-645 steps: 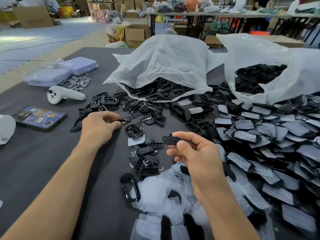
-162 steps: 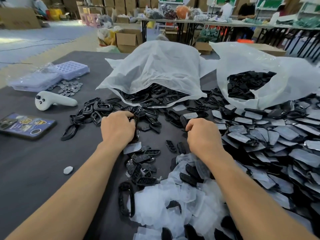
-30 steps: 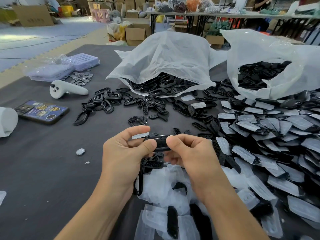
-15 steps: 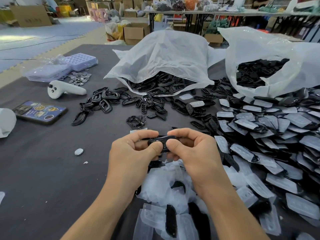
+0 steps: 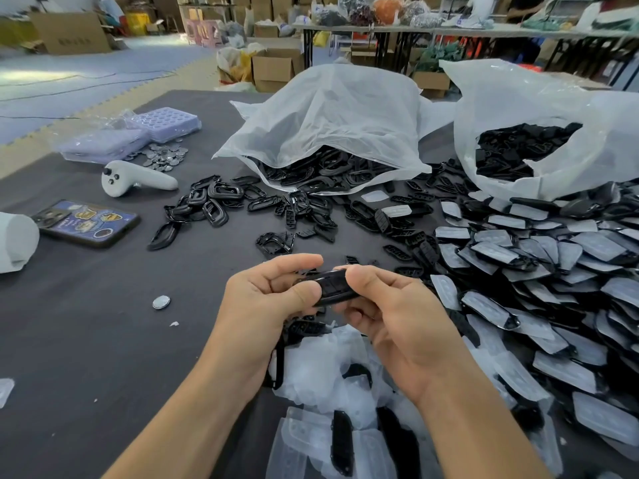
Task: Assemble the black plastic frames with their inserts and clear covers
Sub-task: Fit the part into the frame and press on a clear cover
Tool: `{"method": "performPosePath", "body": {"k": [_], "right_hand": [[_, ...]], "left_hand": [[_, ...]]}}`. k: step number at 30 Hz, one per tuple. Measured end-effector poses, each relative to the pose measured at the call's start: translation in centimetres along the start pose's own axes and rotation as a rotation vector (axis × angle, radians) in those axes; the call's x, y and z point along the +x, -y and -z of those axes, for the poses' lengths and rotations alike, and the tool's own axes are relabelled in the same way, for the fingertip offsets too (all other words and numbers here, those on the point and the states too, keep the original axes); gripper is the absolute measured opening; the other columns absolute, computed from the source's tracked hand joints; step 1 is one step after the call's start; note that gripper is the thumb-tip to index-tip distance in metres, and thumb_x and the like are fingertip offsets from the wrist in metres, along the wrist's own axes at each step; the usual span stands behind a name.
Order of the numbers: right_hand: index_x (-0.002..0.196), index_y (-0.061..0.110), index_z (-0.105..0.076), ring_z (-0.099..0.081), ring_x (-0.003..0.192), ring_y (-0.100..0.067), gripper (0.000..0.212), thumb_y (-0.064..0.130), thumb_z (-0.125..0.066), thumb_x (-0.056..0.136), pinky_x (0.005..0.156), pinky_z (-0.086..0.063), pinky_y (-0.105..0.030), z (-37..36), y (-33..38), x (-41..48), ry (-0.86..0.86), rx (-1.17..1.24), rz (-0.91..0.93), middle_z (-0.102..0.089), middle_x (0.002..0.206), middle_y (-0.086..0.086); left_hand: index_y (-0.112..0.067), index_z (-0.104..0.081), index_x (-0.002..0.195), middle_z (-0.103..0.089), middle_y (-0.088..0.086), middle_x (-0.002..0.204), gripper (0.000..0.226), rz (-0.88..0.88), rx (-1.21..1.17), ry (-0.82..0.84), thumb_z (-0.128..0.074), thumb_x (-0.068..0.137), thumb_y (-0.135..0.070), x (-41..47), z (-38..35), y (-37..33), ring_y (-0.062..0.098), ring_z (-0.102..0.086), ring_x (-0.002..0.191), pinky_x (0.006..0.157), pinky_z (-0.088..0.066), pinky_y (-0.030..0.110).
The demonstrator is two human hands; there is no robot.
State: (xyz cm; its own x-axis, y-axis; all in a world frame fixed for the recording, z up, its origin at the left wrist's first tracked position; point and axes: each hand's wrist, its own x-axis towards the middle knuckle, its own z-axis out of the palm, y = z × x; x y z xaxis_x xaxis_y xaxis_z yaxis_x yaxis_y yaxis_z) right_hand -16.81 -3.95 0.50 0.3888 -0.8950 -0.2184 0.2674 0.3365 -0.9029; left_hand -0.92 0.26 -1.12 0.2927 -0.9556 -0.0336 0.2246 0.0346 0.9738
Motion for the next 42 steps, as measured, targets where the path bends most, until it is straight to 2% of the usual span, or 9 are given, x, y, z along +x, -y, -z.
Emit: {"method": "performPosePath", "body": {"k": [5,10,14,20,28,32,37,40,42], "right_hand": [[0.086,0.005,-0.079,-0.062,0.071,-0.02,0.015,0.005,-0.067,0.094,0.07,-0.047,-0.03,-0.1,-0.1,0.1,-0.084,-0.082,0.004,-0.072,0.081,-0.012],[0.08,0.007,-0.077,-0.057,0.078,-0.028,0.018,0.009,-0.067,0.095,0.072,-0.046,-0.035,-0.2,-0.6,0.3,-0.161,-0.083,0.033,-0.07,0.083,-0.017],[0.082,0.008,-0.079,-0.063,0.069,-0.019,0.015,0.022,-0.073,0.083,0.077,-0.048,-0.035,0.1,-0.3,0.2,-0.037,-0.003,0.005,-0.073,0.081,-0.014],[0.108,0.012,-0.075,-0.063,0.054,-0.014,0.044,0.018,-0.077,0.064,0.055,-0.051,-0.021,0.6,-0.1,0.3,-0.058,0.075,0.034,-0.074,0.079,-0.01],[0.082,0.017,-0.082,-0.068,0.068,-0.015,0.01,0.016,-0.08,0.073,0.06,-0.054,-0.019,0.7,-0.3,0.4,-0.043,-0.019,0.031,-0.077,0.084,-0.009],[0.094,0.01,-0.074,-0.072,0.065,-0.023,0.02,0.029,-0.068,0.098,0.053,-0.055,-0.025,-0.5,-1.0,0.1,-0.163,-0.188,0.009,-0.078,0.082,-0.013],[0.104,-0.002,-0.071,-0.059,0.049,-0.019,0.022,0.019,-0.066,0.098,0.046,-0.044,-0.023,-0.7,-0.8,0.2,-0.13,-0.086,0.024,-0.069,0.067,-0.014],[0.099,0.006,-0.075,-0.058,0.048,-0.018,0.013,-0.002,-0.068,0.09,0.049,-0.043,-0.024,-0.2,-0.8,0.4,-0.15,-0.152,0.06,-0.068,0.063,-0.013],[0.096,0.014,-0.076,-0.058,0.046,-0.016,0.02,-0.003,-0.069,0.089,0.05,-0.045,-0.023,0.1,-0.9,0.5,-0.206,-0.267,0.116,-0.07,0.061,-0.01]], "left_hand": [[-0.029,-0.084,0.094,-0.075,0.026,0.093,0.022,-0.073,0.214,-0.079,-0.08,0.074,-0.023,-0.2,-0.2,0.6,0.044,-0.072,0.089,0.09,-0.059,0.053],[-0.035,-0.083,0.096,-0.072,0.029,0.088,0.024,-0.085,0.276,-0.07,-0.079,0.074,-0.029,-0.1,-0.5,0.8,0.028,-0.065,0.075,0.083,-0.059,0.052],[-0.031,-0.079,0.114,-0.079,0.018,0.086,0.046,-0.078,0.001,-0.006,-0.081,0.072,-0.012,0.0,-0.2,0.4,0.028,-0.073,0.079,0.086,-0.061,0.039],[-0.027,-0.082,0.109,-0.076,0.012,0.076,0.05,0.013,-0.123,0.072,-0.087,0.063,-0.008,0.0,-0.2,0.3,0.024,-0.072,0.069,0.073,-0.062,0.029],[-0.033,-0.08,0.112,-0.063,0.008,0.074,0.06,-0.128,0.037,0.035,-0.085,0.059,-0.004,-0.5,-0.5,0.3,0.02,-0.063,0.068,0.068,-0.058,0.026],[-0.044,-0.074,0.106,-0.063,-0.013,0.076,0.063,-0.491,0.595,-0.182,-0.08,0.075,0.01,-1.0,-0.6,0.0,0.008,-0.062,0.071,0.069,-0.048,0.012],[-0.032,-0.078,0.099,-0.071,-0.017,0.09,0.05,-0.92,0.997,-0.176,-0.075,0.069,0.007,-1.4,-0.2,-0.2,0.003,-0.06,0.086,0.08,-0.047,0.024],[-0.027,-0.08,0.099,-0.074,-0.016,0.09,0.055,-0.971,1.058,-0.105,-0.071,0.063,0.013,-1.7,0.0,0.0,0.005,-0.062,0.088,0.082,-0.049,0.025],[-0.034,-0.078,0.104,-0.074,-0.021,0.1,0.061,-0.826,1.005,-0.085,-0.061,0.064,0.008,-1.7,0.1,-0.1,-0.002,-0.066,0.094,0.088,-0.049,0.014]]}}
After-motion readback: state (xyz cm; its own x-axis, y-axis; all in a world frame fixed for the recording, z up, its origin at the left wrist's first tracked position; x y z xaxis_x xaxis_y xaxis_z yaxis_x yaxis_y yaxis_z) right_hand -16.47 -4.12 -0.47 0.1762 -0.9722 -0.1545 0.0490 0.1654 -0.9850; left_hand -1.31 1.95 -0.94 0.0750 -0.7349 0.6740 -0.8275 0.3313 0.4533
